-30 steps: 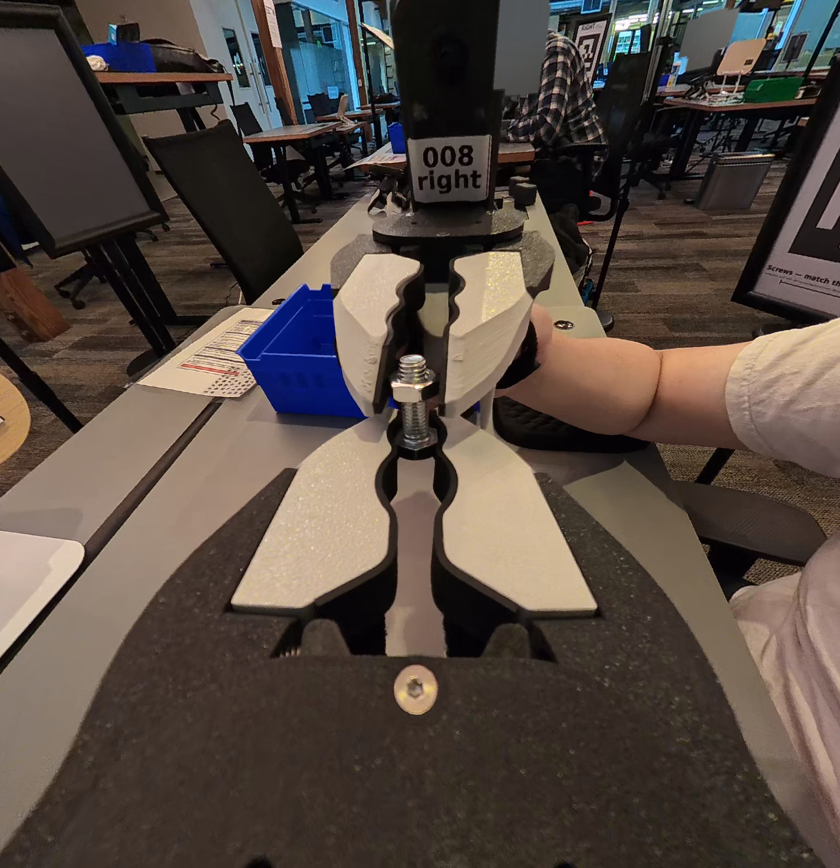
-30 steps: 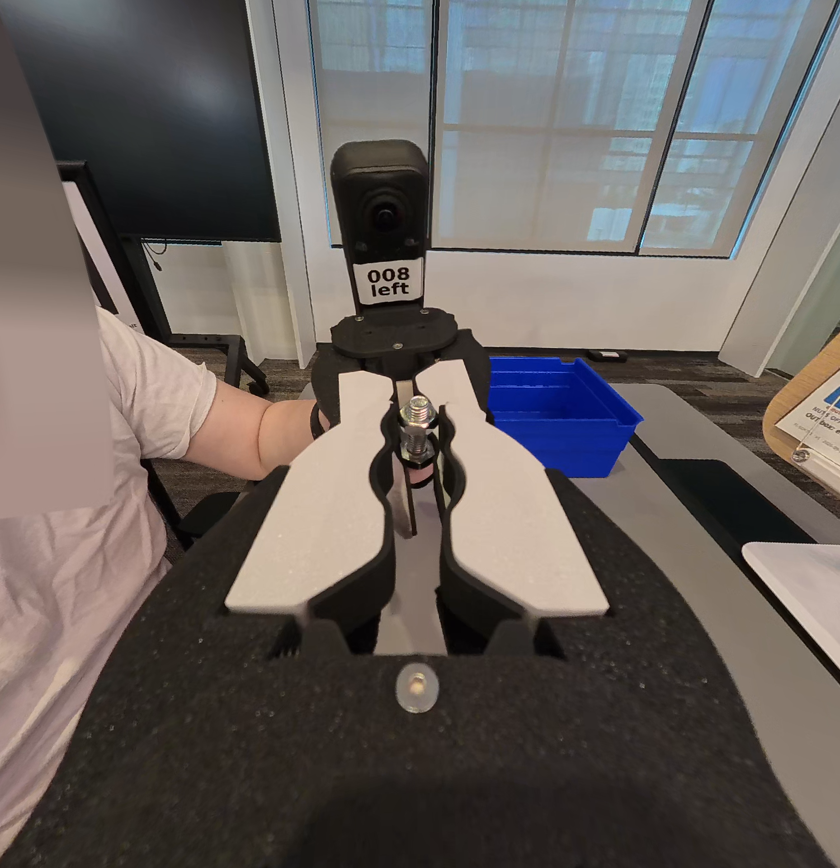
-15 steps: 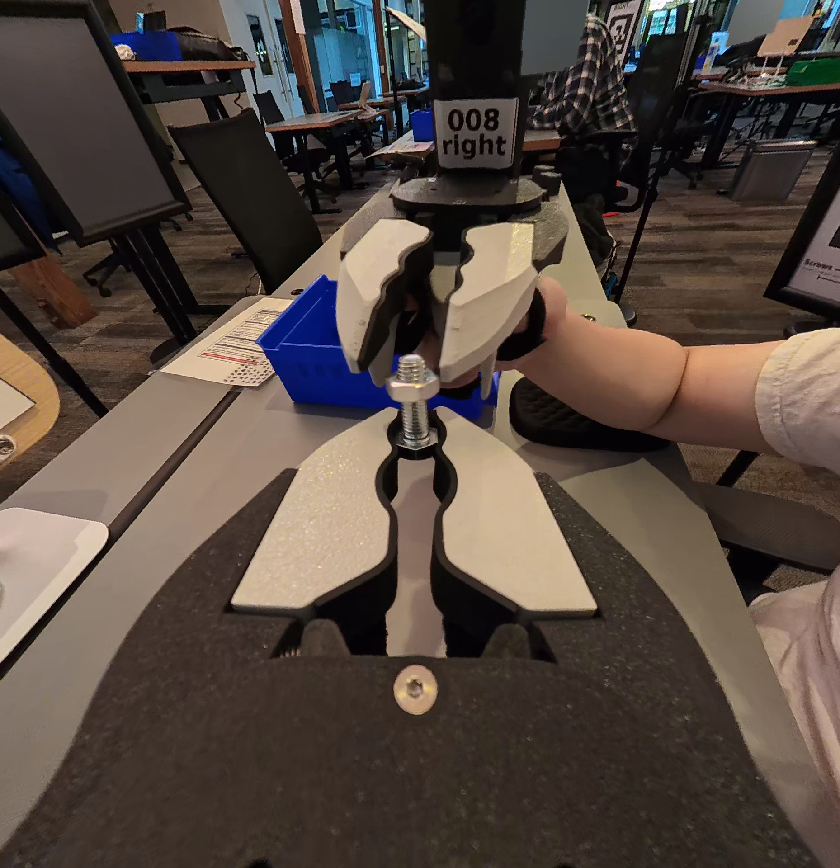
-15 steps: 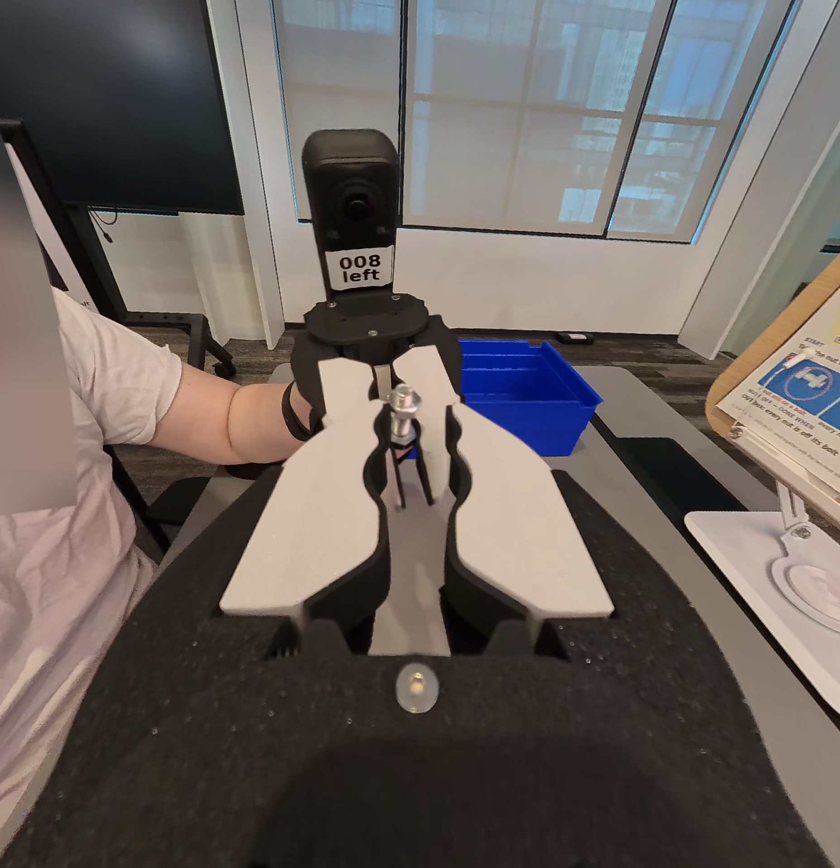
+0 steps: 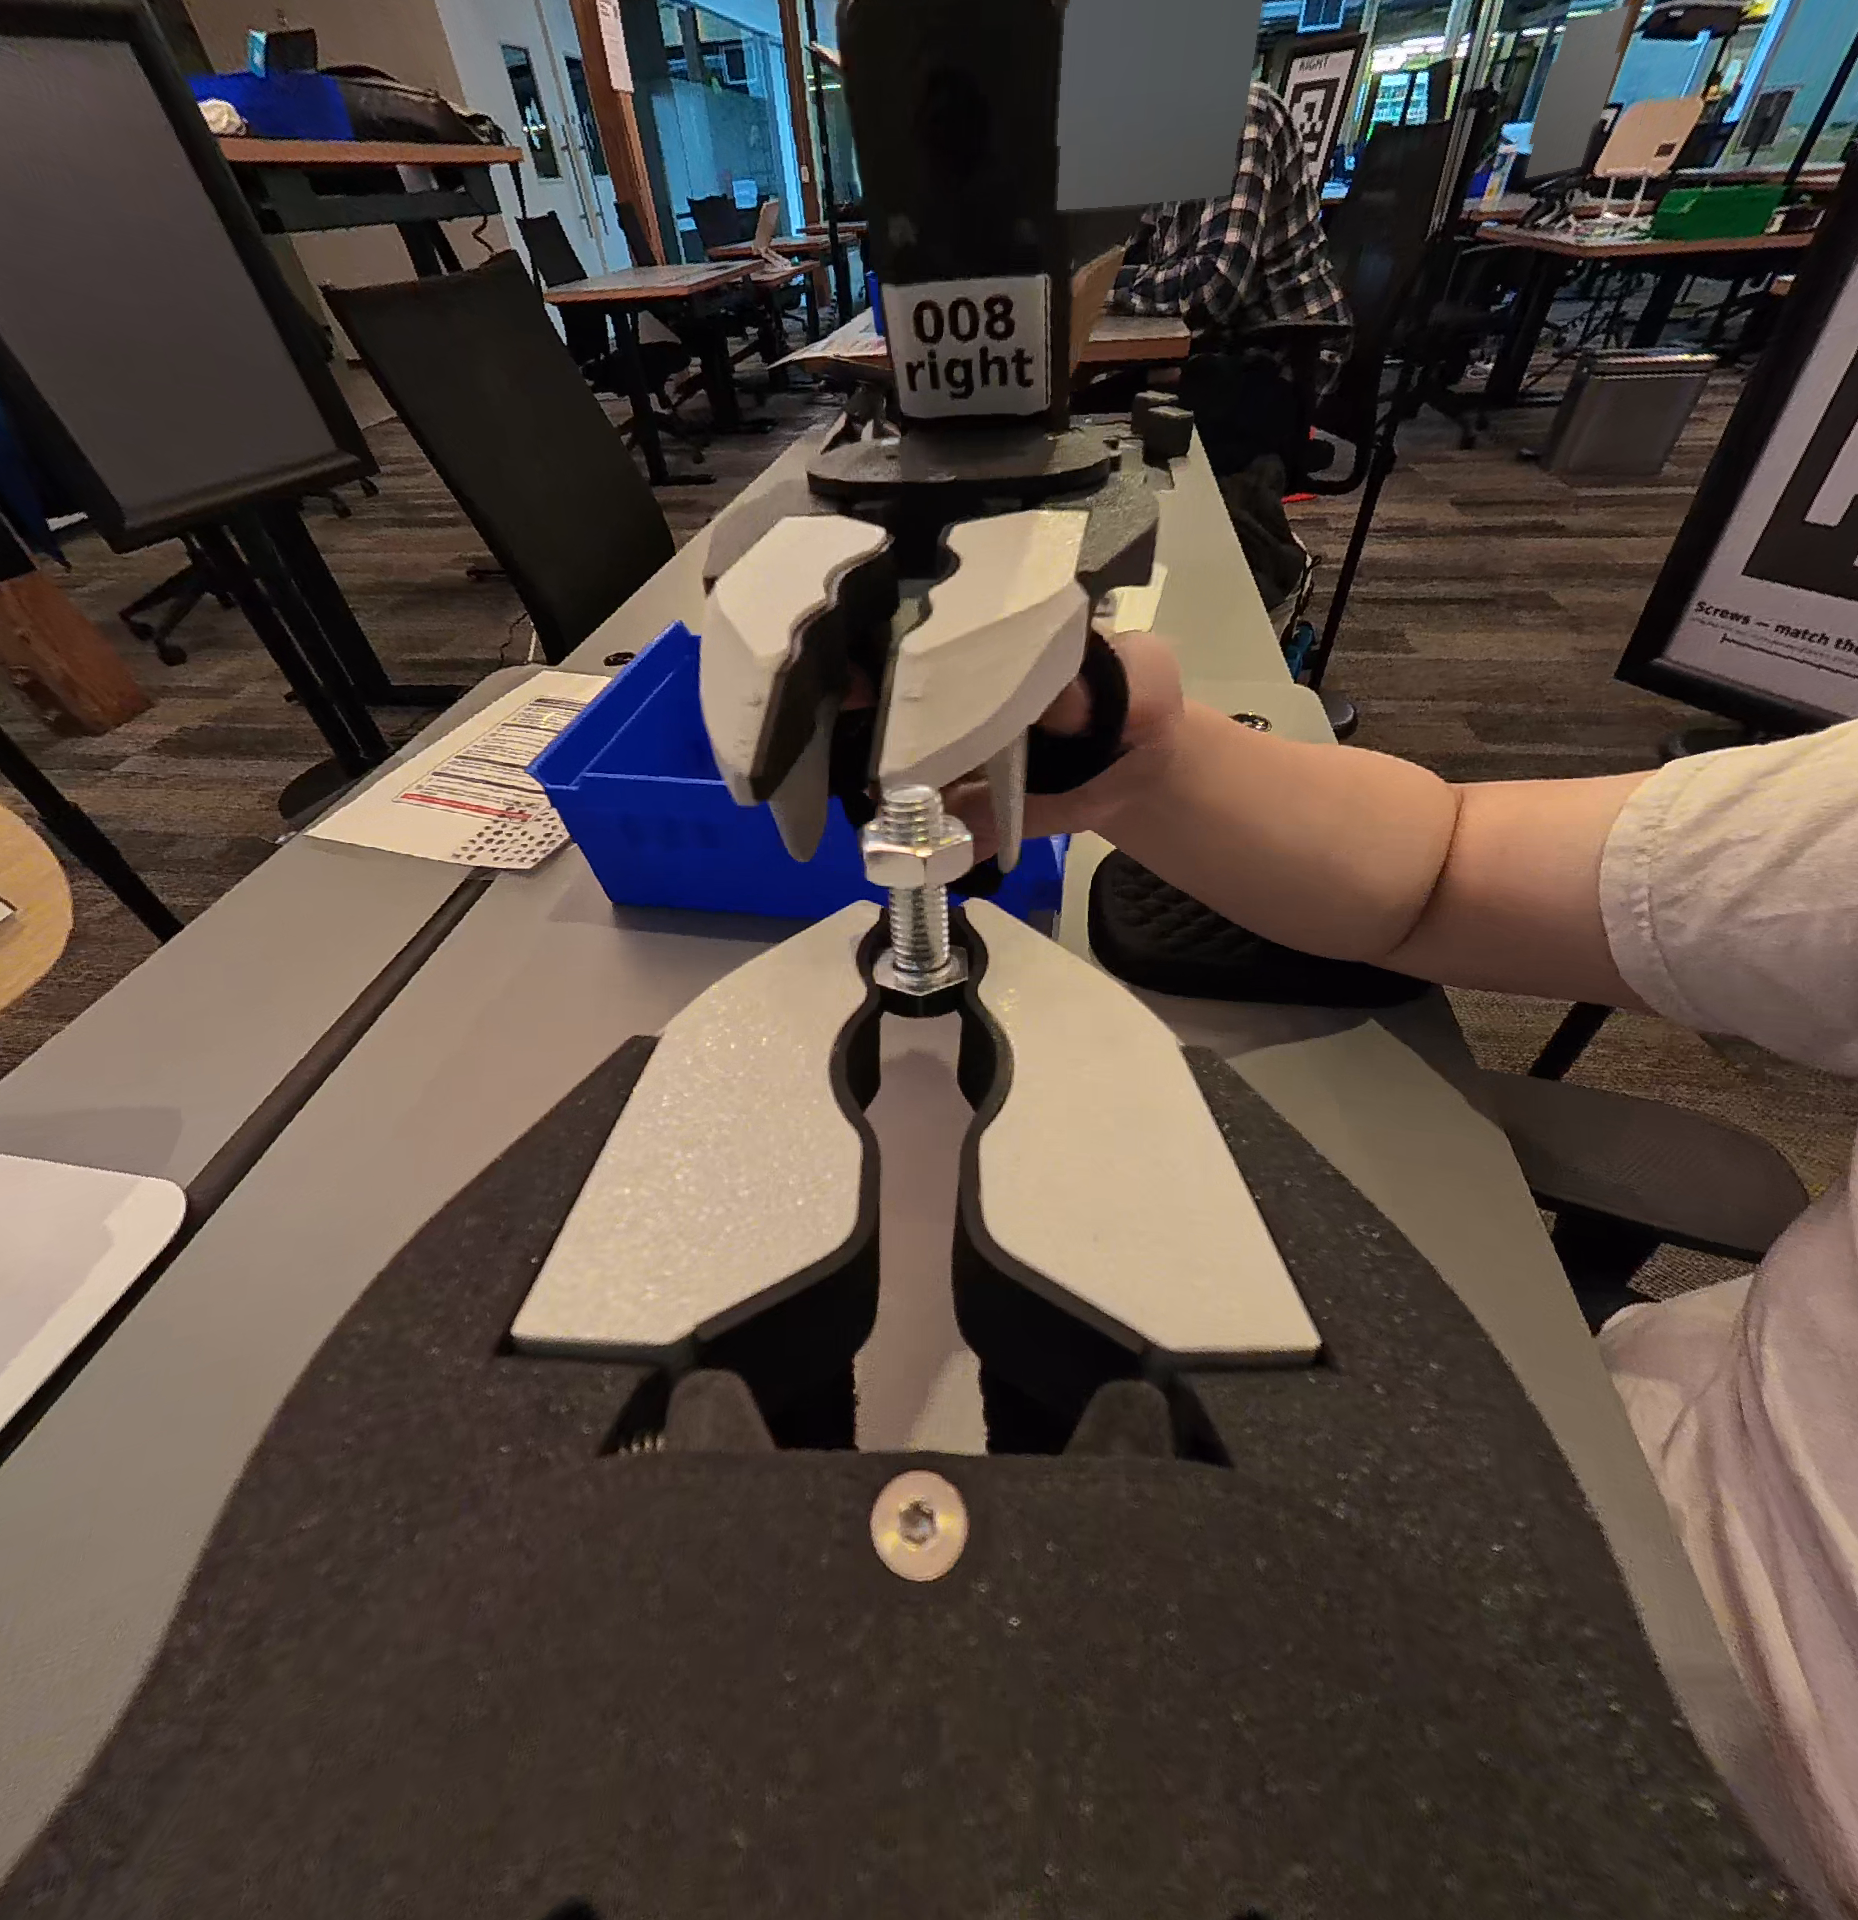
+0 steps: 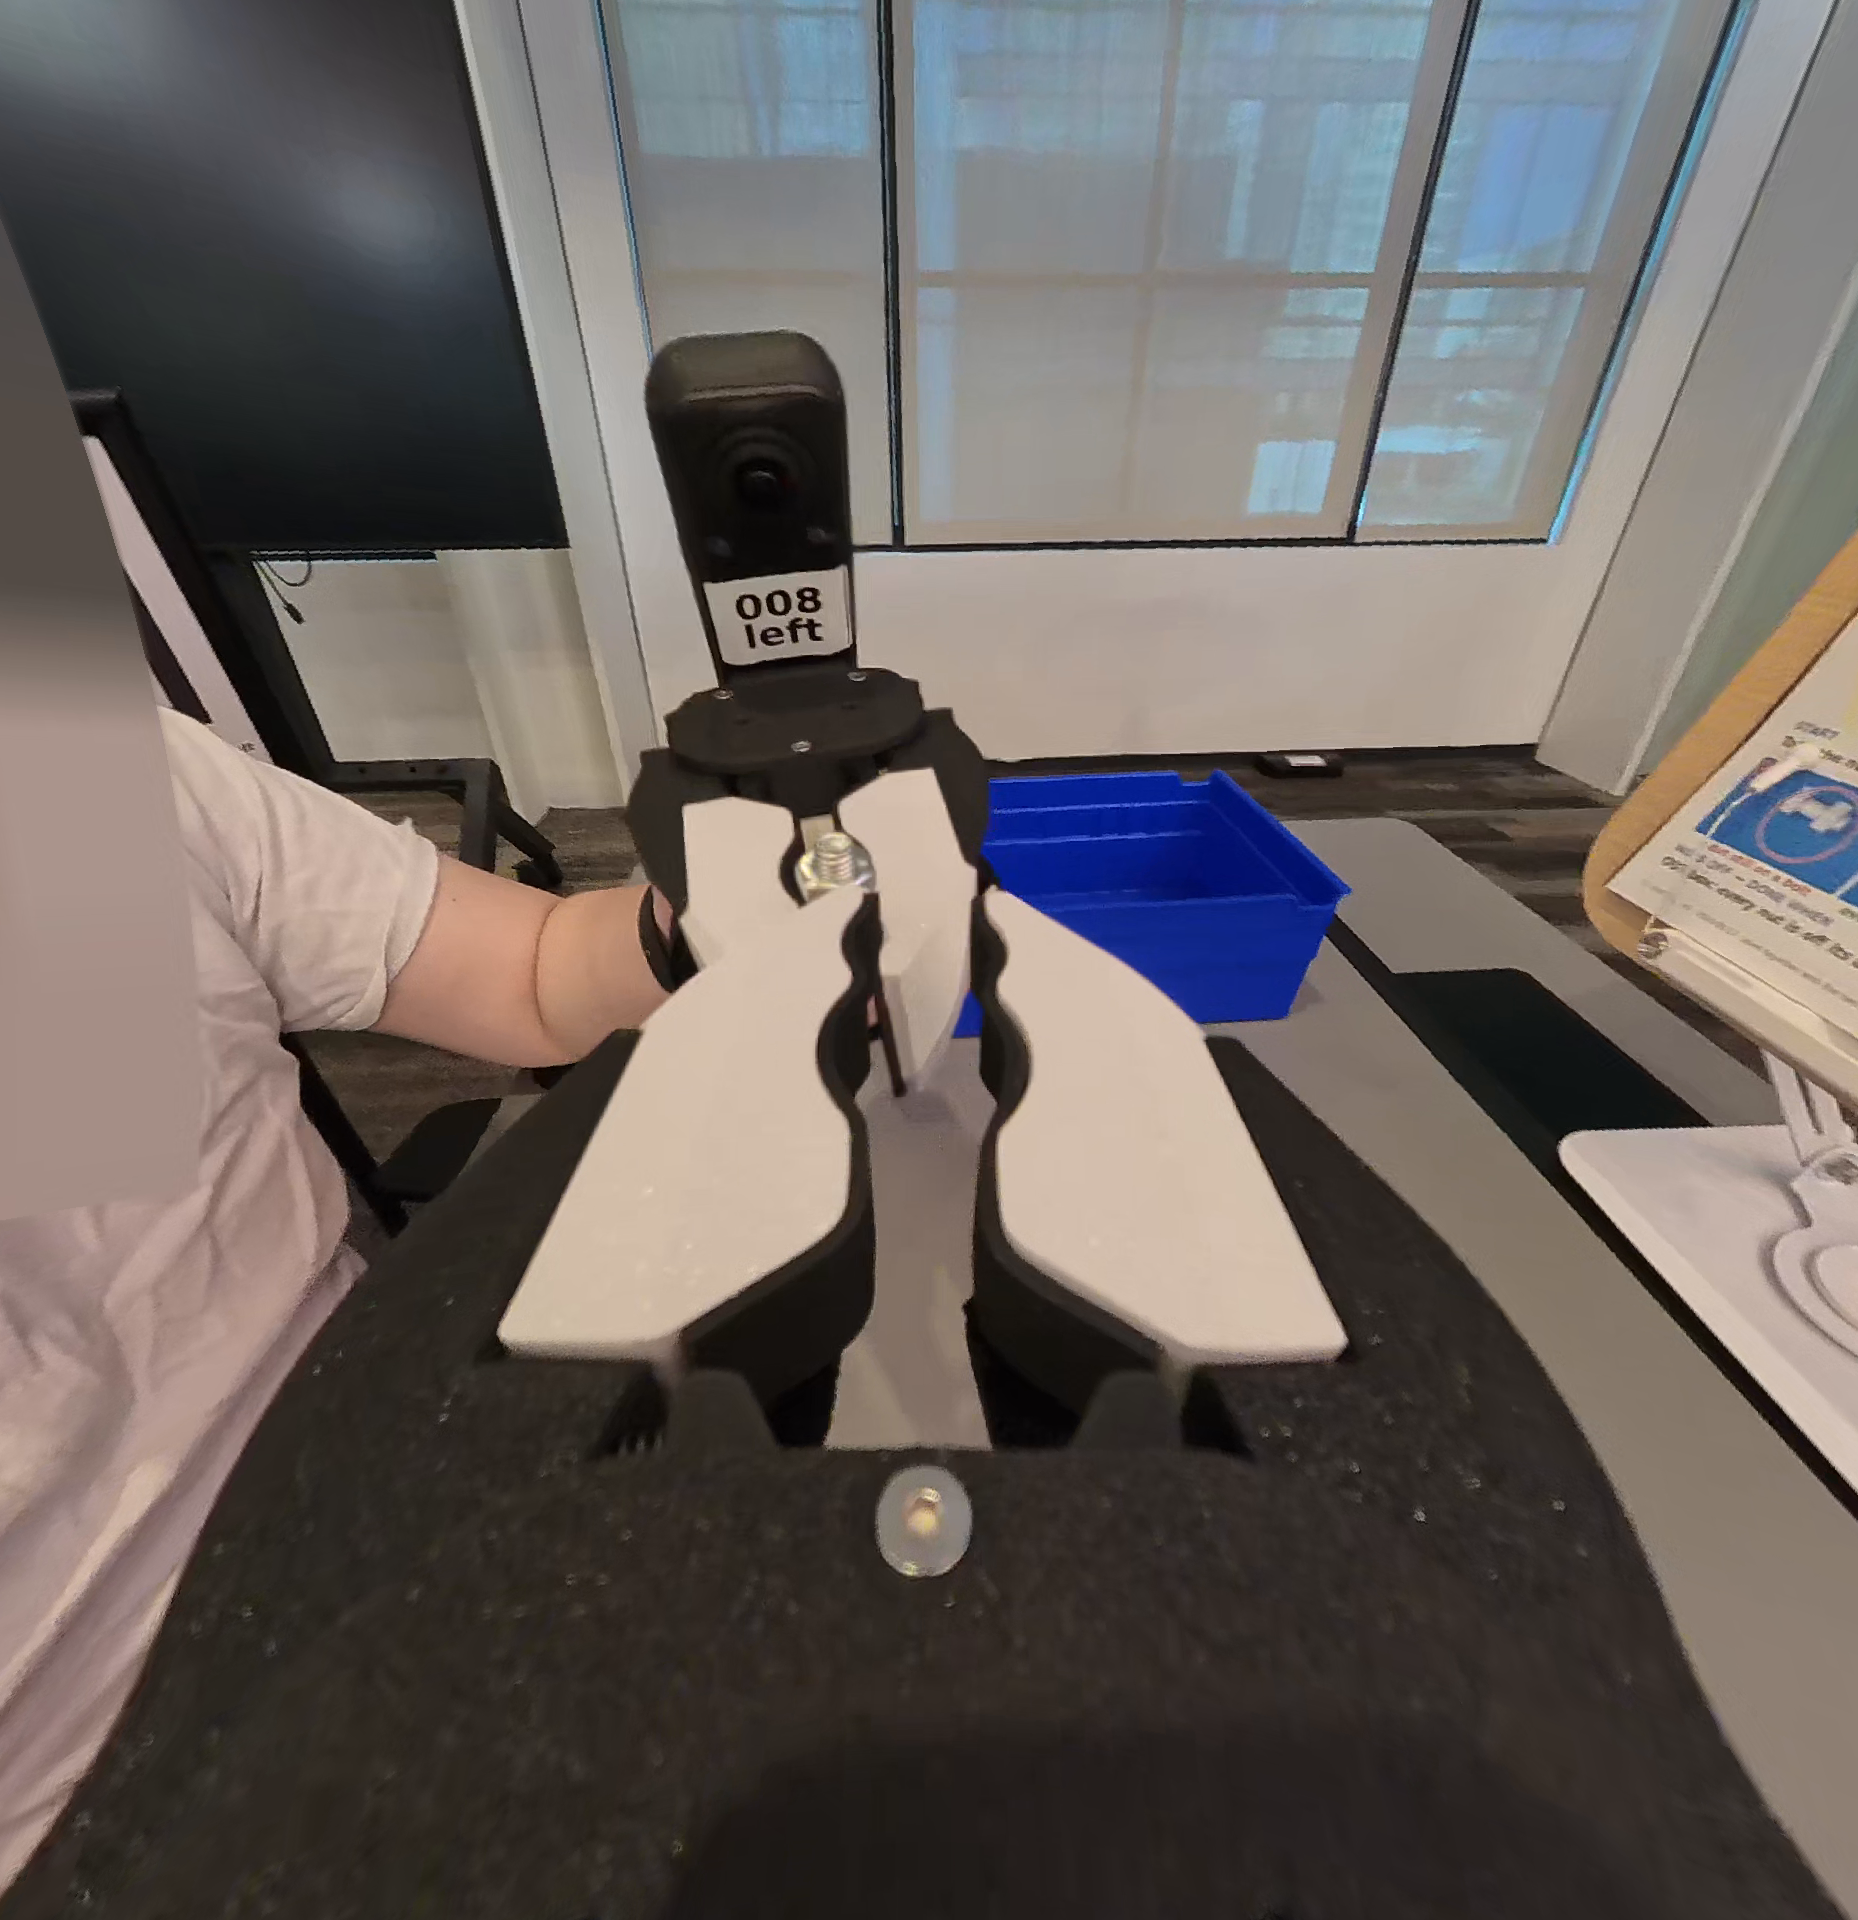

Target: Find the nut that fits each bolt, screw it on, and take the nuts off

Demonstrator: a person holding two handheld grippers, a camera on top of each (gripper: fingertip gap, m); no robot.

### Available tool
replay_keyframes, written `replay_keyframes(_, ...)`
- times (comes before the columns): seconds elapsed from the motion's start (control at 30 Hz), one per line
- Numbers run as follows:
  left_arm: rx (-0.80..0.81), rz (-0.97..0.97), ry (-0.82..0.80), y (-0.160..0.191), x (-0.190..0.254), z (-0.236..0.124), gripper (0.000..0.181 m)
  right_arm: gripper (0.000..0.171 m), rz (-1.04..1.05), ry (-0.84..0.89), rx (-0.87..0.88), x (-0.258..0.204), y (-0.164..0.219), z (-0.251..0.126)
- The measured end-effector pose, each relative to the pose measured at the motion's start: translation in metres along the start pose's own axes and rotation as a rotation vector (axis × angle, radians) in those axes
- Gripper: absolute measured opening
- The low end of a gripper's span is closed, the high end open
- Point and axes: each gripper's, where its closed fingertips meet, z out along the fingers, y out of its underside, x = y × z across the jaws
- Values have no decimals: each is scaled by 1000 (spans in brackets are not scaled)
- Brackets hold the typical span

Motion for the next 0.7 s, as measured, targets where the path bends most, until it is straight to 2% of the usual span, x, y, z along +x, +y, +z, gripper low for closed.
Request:
replay_keyframes(0.17,-4,-4,6,1,0,1,9,20,13,-96,12,-20,-2,8)
replay_keyframes(0.3,3,-6,9,0,2,1,9,21,-46,-49,-10,-15,2,9)
replay_keyframes(0.43,16,-15,26,-3,3,-2,9,16,18,-29,27,-1,-1,0)
replay_keyframes(0.57,6,-10,19,-1,2,-1,9,18,39,-92,66,-13,-8,1)
replay_keyframes(0.7,1,-12,25,0,3,1,9,21,-4,-70,3,-18,1,11)
